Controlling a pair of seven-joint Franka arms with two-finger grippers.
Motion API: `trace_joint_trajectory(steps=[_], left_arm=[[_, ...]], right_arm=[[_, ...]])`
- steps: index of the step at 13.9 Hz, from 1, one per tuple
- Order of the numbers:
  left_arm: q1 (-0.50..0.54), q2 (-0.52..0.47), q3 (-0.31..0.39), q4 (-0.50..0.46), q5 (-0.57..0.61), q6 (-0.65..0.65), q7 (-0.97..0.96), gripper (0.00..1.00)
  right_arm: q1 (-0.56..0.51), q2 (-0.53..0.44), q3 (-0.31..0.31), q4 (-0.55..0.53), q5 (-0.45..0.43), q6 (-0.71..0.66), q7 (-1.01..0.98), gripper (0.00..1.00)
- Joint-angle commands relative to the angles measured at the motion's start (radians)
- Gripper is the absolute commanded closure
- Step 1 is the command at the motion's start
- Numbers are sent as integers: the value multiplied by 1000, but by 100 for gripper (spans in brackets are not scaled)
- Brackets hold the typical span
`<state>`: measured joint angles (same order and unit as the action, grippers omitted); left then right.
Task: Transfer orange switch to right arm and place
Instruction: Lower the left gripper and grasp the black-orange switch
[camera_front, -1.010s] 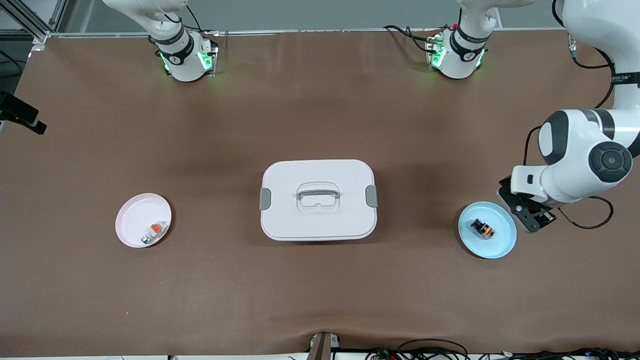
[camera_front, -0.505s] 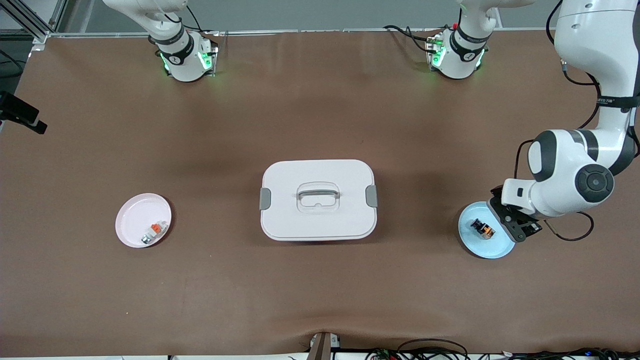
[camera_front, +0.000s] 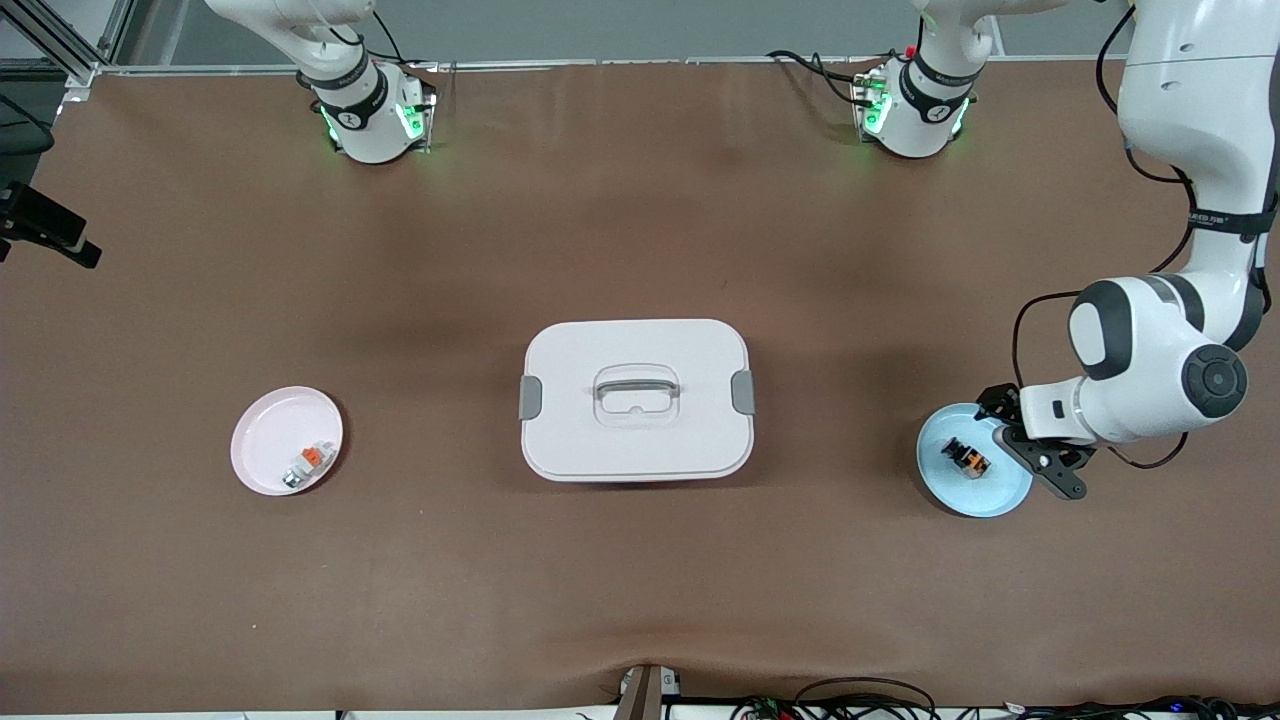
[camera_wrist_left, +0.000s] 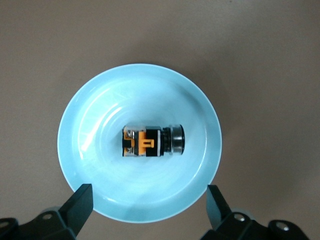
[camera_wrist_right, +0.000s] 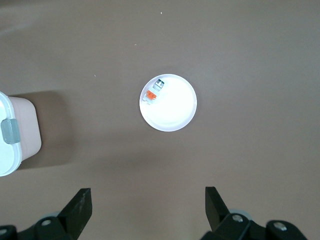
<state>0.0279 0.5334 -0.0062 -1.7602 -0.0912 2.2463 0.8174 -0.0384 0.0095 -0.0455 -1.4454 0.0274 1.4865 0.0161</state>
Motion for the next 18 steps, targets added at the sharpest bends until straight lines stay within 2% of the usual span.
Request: trace_joint_trajectory(steps=[1, 8, 18], left_arm=[[-6, 39, 2, 16, -15, 56, -29, 0], [-20, 76, 2, 14, -13, 97, -148, 0], [-31, 135, 2, 7, -13, 180, -150, 0]], right_arm=[[-1, 1, -1, 13, 9, -12, 15, 0], [-3, 1, -2, 13, 9, -12, 15, 0], [-6, 1, -5, 13, 9, -11, 7, 0]])
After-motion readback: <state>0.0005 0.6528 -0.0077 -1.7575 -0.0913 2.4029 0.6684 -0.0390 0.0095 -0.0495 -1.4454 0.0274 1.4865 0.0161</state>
